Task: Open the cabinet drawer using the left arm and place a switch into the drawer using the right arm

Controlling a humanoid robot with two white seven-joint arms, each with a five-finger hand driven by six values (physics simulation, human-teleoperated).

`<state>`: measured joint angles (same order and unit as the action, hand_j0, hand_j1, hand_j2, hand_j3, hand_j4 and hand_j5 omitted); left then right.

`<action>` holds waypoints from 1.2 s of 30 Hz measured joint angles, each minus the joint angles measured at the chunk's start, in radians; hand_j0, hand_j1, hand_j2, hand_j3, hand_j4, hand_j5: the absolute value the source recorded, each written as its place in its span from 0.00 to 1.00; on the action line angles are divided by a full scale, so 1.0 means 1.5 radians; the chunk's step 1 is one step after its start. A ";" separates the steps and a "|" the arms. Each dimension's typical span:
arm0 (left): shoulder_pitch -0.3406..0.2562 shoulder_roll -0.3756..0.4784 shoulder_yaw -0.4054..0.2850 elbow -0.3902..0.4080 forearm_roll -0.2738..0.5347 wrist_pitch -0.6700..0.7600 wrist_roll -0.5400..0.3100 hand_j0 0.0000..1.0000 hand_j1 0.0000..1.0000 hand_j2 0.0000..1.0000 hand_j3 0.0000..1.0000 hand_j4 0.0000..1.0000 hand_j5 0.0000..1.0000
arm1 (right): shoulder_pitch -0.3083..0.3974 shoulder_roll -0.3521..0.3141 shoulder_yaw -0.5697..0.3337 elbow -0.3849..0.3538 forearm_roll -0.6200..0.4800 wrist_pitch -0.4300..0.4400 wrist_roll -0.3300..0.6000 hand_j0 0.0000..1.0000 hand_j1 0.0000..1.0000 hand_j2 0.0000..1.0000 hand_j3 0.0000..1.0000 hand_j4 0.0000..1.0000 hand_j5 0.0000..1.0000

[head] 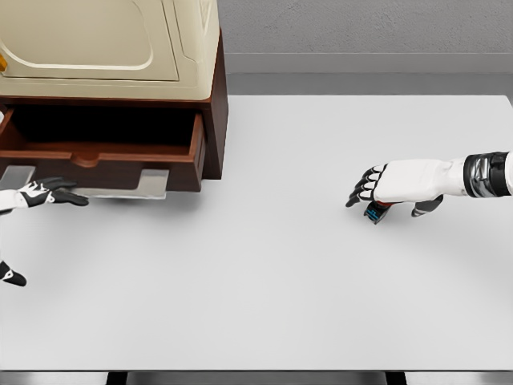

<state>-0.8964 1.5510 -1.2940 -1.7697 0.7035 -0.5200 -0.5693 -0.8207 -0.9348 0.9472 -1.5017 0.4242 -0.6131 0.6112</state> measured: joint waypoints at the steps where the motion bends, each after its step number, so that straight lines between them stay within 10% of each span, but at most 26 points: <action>1: 0.000 0.002 -0.001 -0.001 0.000 -0.003 -0.001 1.00 1.00 1.00 1.00 1.00 1.00 | 0.000 0.000 0.000 0.000 0.000 0.000 0.000 0.96 0.96 0.96 0.96 0.96 0.96; 7: 0.000 0.015 -0.012 -0.003 0.003 -0.022 -0.007 1.00 1.00 1.00 1.00 1.00 1.00 | 0.000 0.000 0.000 0.000 0.000 0.000 0.000 0.82 0.82 0.82 0.82 0.82 0.82; 36: -0.011 0.033 0.024 0.005 -0.024 -0.042 -0.018 1.00 1.00 1.00 1.00 1.00 1.00 | -0.004 0.003 0.004 0.008 -0.003 0.000 0.000 0.85 0.85 0.85 0.85 0.85 0.85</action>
<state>-0.9128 1.6002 -1.2577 -1.7627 0.6681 -0.5826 -0.5969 -0.8268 -0.9310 0.9538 -1.4892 0.4200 -0.6131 0.6111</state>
